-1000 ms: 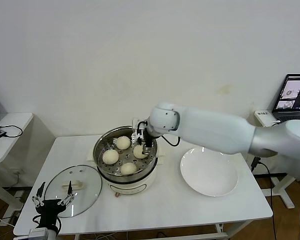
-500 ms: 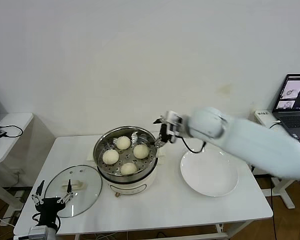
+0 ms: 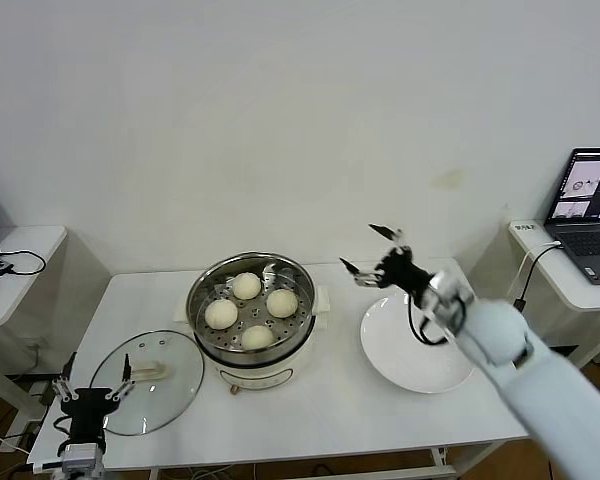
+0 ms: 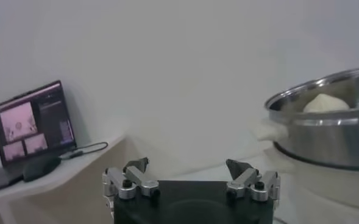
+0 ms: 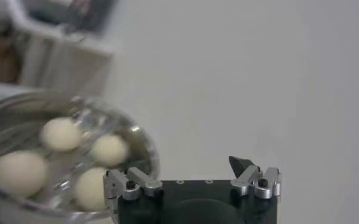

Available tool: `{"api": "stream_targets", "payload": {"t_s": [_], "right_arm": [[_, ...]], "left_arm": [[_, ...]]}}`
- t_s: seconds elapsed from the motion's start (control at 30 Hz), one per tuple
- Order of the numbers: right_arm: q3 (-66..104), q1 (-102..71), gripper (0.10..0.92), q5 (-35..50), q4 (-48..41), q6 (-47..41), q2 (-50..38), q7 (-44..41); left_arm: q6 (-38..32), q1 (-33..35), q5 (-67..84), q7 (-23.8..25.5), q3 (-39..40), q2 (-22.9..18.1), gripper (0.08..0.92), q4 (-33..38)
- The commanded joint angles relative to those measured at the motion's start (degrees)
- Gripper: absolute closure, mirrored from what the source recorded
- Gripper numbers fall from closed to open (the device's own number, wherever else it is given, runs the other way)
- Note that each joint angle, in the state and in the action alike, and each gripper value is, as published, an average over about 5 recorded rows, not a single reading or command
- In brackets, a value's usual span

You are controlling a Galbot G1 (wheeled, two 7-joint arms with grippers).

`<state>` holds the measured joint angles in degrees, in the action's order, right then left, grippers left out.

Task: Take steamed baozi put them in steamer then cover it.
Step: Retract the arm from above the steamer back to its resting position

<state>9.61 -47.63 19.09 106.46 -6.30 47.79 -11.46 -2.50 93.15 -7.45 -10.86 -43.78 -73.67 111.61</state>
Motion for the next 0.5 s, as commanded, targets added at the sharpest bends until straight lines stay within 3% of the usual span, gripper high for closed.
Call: {"api": "stream_targets", "payload": {"t_s": [0.03, 0.27, 0.5], "right_arm": [[36.32, -36.86, 0.203, -12.58, 0.31, 19.45, 19.99, 1.38], [39.85, -39.67, 0.203, -15.58, -2.86, 22.42, 24.98, 2.47], [40.75, -39.31, 0.203, -16.04, -4.81, 23.30, 25.94, 2.84]], "left_arm": [[-5.97, -1.09, -42.82, -0.99, -5.04, 5.86, 0.177, -10.79], [-6.92, 3.60, -64.25, -1.39, -7.85, 6.01, 0.177, -10.97], [-7.05, 3.60, -68.13, -2.18, -5.56, 6.38, 0.177, -12.26]]}}
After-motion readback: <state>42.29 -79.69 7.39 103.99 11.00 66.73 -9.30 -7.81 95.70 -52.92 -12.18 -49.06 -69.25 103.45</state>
